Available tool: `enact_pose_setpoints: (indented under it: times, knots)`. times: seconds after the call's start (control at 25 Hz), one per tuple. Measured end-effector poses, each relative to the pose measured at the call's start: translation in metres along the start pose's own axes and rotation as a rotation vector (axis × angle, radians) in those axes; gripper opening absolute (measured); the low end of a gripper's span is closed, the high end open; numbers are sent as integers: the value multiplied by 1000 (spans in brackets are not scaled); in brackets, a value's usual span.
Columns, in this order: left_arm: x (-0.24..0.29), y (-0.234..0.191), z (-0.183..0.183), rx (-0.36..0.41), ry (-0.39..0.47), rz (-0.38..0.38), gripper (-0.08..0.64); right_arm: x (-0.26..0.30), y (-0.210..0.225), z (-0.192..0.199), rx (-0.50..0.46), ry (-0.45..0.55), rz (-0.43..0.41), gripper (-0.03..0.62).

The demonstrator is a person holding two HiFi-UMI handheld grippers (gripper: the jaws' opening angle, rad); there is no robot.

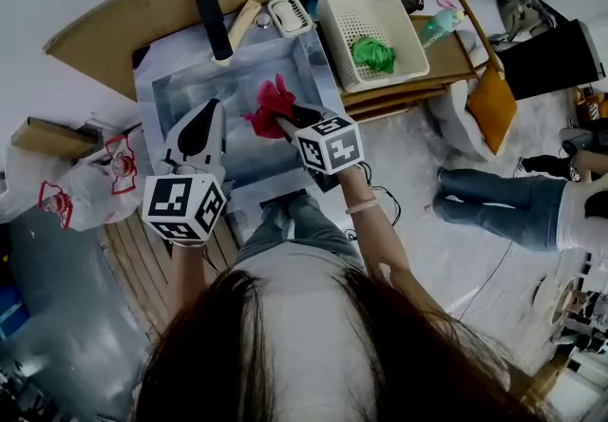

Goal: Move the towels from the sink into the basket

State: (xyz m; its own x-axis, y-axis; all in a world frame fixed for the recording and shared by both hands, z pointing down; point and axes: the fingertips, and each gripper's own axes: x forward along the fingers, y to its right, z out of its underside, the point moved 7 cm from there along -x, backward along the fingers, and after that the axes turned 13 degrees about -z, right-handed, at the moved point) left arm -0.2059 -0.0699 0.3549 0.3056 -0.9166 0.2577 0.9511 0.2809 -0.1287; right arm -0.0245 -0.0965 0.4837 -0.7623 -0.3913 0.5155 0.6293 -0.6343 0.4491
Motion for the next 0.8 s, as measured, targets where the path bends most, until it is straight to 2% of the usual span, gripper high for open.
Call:
enact_pose_setpoints:
  times: [0.52,0.8]
  knots:
    - [35,61,-15,42,4,207,8,-77,18,-7,140,212,100,128]
    - [50,100,-18,62,0,267,8,-116,32,-2,173,284,129,129]
